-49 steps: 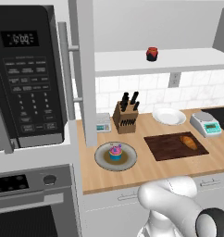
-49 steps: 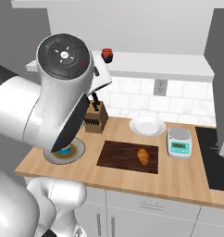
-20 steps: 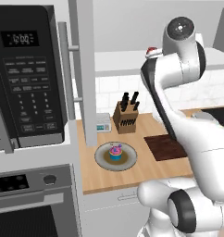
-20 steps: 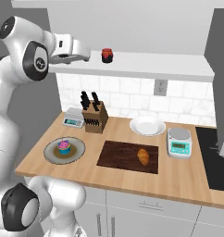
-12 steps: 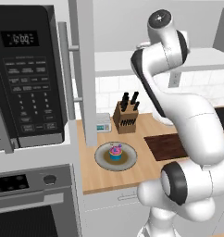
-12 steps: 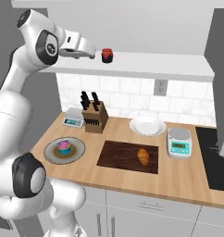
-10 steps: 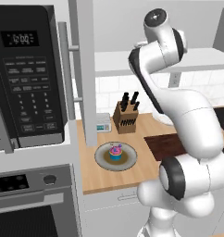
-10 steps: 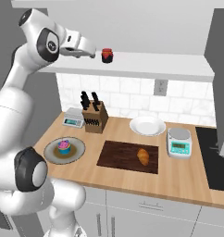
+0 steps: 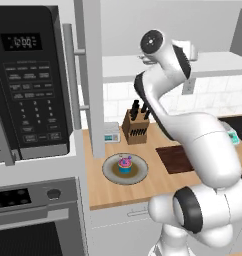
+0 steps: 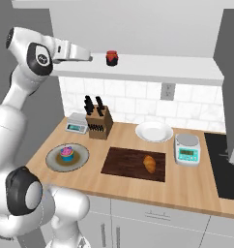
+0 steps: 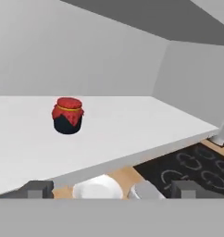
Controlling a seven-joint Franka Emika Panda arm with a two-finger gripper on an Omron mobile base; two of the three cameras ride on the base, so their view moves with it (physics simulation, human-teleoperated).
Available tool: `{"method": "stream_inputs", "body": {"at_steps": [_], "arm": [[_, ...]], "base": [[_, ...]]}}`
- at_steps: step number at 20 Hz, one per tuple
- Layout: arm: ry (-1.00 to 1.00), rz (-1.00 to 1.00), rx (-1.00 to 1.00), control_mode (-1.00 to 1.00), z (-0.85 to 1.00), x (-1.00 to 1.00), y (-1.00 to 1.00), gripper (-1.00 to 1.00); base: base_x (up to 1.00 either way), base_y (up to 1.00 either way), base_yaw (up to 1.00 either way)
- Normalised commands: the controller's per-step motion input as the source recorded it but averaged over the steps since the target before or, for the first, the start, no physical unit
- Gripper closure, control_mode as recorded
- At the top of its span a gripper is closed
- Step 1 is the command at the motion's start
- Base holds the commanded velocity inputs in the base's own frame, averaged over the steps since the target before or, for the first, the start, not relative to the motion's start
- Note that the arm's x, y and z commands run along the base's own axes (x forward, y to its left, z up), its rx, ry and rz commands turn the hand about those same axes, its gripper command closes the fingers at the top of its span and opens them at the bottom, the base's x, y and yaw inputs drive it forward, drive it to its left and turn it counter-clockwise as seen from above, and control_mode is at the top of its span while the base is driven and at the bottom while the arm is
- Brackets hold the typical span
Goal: From the different types of pastries on the counter, select a croissant and place it on the cutting board. Then retrieve a jar of jam from the cabinet and place it alongside the croissant on the cutting board.
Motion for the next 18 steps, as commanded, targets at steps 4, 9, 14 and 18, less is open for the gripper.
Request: {"method": "stream_inputs", "body": {"at_steps": [4,9,14,18], "arm": [[-0.09,0.01,0.01,-1.00,-0.17,0.16,0.00,-1.00],[0.01,-0.01,0.20,-1.00,0.06,0.59,0.00,-1.00],[0.08,-0.04,0.15,-1.00,0.12,0.69,0.00,-1.00],[0.03,0.00,0.14,-1.00,0.03,0.49,0.00,-1.00]], "base": [[0.00,0.00,0.00],[0.00,0.00,0.00],[0.00,0.00,0.00],[0.00,0.00,0.00]]}}
